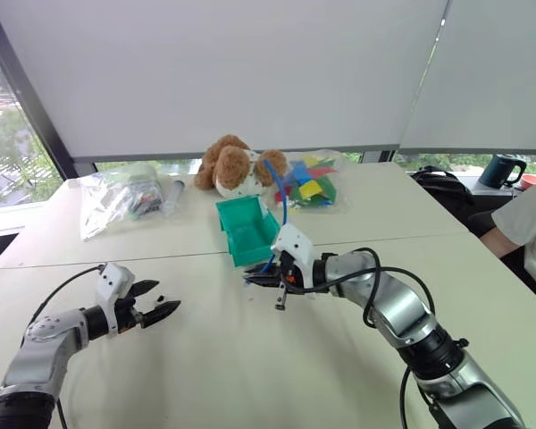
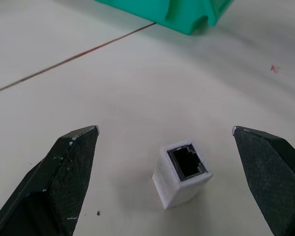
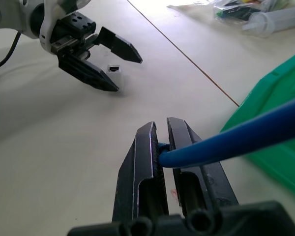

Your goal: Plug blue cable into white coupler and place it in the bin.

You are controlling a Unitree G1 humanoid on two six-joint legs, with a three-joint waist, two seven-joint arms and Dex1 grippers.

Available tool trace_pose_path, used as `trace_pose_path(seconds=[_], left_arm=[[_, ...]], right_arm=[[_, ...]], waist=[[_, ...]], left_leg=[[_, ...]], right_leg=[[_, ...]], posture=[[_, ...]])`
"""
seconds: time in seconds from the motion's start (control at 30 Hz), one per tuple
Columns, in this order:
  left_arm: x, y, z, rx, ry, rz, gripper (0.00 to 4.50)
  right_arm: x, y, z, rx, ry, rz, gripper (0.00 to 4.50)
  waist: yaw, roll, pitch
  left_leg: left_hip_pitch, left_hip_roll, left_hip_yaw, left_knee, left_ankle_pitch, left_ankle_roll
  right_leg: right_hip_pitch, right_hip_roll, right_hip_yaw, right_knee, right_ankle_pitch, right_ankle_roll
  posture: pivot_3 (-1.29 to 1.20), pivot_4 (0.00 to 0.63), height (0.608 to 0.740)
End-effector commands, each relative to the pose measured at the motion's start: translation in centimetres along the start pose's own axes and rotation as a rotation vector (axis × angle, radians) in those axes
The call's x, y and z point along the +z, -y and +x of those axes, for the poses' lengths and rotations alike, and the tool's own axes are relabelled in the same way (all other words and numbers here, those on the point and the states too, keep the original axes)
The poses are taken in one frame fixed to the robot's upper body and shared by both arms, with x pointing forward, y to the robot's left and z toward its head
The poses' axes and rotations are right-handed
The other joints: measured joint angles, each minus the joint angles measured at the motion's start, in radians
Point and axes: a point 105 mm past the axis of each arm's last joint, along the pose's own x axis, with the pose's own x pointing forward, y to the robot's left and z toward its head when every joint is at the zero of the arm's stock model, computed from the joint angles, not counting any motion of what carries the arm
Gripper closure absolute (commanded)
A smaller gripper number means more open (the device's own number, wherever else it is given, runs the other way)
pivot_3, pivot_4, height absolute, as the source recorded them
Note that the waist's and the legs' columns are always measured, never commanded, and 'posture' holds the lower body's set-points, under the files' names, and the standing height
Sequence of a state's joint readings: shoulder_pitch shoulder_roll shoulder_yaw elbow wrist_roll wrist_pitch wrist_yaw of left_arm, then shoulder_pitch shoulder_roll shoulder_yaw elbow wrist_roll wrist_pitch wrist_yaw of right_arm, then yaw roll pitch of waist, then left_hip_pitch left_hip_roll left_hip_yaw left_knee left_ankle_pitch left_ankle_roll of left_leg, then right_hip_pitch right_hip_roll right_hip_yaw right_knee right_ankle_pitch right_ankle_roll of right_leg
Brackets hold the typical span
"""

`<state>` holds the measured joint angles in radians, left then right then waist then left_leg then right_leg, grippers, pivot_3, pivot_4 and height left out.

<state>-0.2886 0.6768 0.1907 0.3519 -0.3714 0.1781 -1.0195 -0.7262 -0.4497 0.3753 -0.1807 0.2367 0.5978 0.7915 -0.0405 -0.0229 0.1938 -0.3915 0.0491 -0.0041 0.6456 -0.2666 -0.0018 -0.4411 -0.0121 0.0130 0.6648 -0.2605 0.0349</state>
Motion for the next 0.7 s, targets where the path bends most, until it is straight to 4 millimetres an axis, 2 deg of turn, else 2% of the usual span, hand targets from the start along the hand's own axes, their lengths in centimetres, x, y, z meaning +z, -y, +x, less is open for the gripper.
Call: trace_pose_path(seconds=[0.03,0.2,0.23,0.43,0.5,0.6,0.7], left_arm=[[-0.2,-0.1,0.2,-0.008,0.000,0.039,1.33],[-0.8,0.3,0.2,-0.017,0.000,0.045,3.87],[-0.7,0.7,0.4,-0.033,0.008,0.047,4.18],[1.8,4.8,2.8,-0.227,0.067,0.109,4.12],[2.5,7.1,4.2,-0.367,0.065,0.158,4.12],[2.9,10.0,5.9,-0.560,0.053,0.226,4.12],[2.6,11.4,7.7,-0.669,0.039,0.287,4.12]], right_arm=[[1.5,0.3,-0.6,-0.031,0.044,-0.046,4.50],[1.4,0.5,-0.8,-0.046,0.035,-0.050,4.50],[1.3,0.6,-0.9,-0.047,0.029,-0.057,4.50],[1.2,0.7,-1.5,-0.011,-0.004,-0.122,4.50],[1.5,0.5,-1.8,0.033,-0.011,-0.168,4.50],[2.2,-0.2,-1.9,0.130,-0.003,-0.243,4.50],[2.3,-0.6,-1.8,0.198,-0.004,-0.287,4.50]], waist=[[0.000,0.000,0.000],[0.001,0.000,0.000],[0.001,0.000,0.000],[0.012,0.000,0.000],[0.021,0.000,0.000],[0.026,0.000,0.000],[0.027,0.000,0.000]], left_leg=[[0.000,0.000,0.000,0.000,0.000,0.000],[0.000,0.000,0.000,0.000,0.000,0.000],[0.000,0.000,0.000,0.000,0.000,0.000],[0.000,0.000,0.000,0.001,0.000,0.000],[0.000,-0.001,0.000,0.001,0.000,0.000],[0.000,-0.001,0.000,0.002,0.000,0.000],[0.000,-0.002,0.001,0.003,0.000,0.000]], right_leg=[[0.000,0.000,0.000,0.000,0.000,0.000],[0.000,0.000,0.000,0.000,0.000,0.000],[0.000,0.000,0.000,0.000,0.000,0.000],[0.001,-0.001,0.000,0.000,0.000,0.000],[0.001,0.000,0.000,0.000,0.000,0.000],[0.001,0.002,0.000,0.000,0.000,0.000],[0.002,0.003,0.000,0.000,0.001,0.000]], posture=[[0.00,0.150,0.740],[0.00,0.150,0.740],[0.00,0.150,0.740],[0.00,0.150,0.740],[0.00,0.150,0.740],[0.00,0.150,0.740],[0.00,0.150,0.740]])
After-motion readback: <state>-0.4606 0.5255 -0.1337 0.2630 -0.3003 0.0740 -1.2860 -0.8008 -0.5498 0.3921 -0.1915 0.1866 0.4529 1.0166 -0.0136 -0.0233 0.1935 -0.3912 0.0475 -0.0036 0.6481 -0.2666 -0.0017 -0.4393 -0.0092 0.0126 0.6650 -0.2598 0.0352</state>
